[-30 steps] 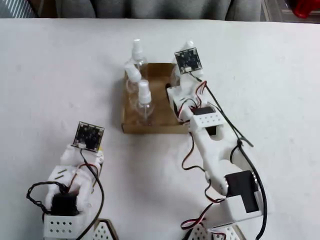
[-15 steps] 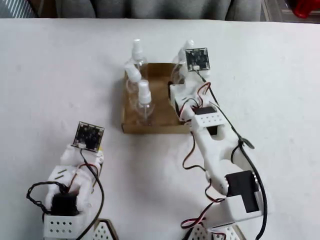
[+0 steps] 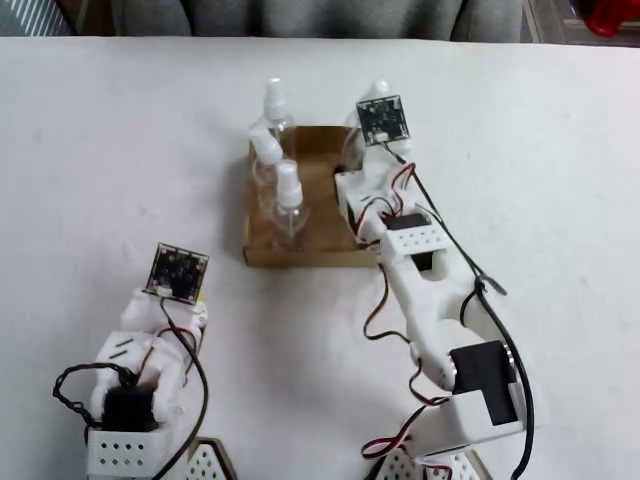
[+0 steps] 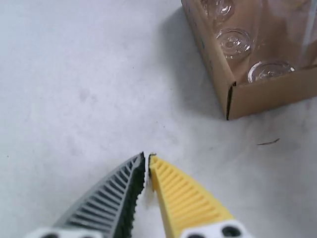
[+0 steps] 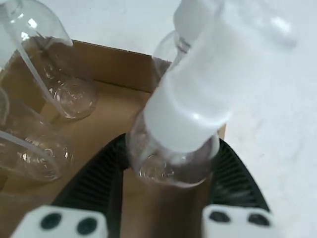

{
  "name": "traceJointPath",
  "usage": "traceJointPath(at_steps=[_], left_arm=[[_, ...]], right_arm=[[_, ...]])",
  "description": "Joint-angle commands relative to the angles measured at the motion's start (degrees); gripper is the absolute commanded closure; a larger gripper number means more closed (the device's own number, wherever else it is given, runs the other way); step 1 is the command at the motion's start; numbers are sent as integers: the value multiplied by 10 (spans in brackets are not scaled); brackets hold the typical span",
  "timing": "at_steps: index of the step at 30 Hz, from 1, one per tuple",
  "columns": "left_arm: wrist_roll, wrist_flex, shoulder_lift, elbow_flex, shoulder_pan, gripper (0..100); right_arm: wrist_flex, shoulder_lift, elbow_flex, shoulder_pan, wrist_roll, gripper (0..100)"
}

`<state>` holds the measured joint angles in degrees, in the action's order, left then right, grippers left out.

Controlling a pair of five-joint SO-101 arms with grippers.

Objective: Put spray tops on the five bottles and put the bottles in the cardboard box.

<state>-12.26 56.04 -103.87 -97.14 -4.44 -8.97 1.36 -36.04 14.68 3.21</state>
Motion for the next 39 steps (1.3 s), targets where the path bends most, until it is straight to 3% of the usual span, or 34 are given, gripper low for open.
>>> traceJointPath(at_steps=[1,26,33,39], left_arm=[[-5,-4,-7,2,-7,980],[-5,-5,-7,2,-7,980],[-5,-5,-7,2,-6,980],[-5,-5,-7,2,-6,980]], right_arm=[[-1,-2,-14,-1,8,864],[0,-7,-14,0,8,858],[0,-2,-15,6,7,719],[0,-2,-15,8,7,701]])
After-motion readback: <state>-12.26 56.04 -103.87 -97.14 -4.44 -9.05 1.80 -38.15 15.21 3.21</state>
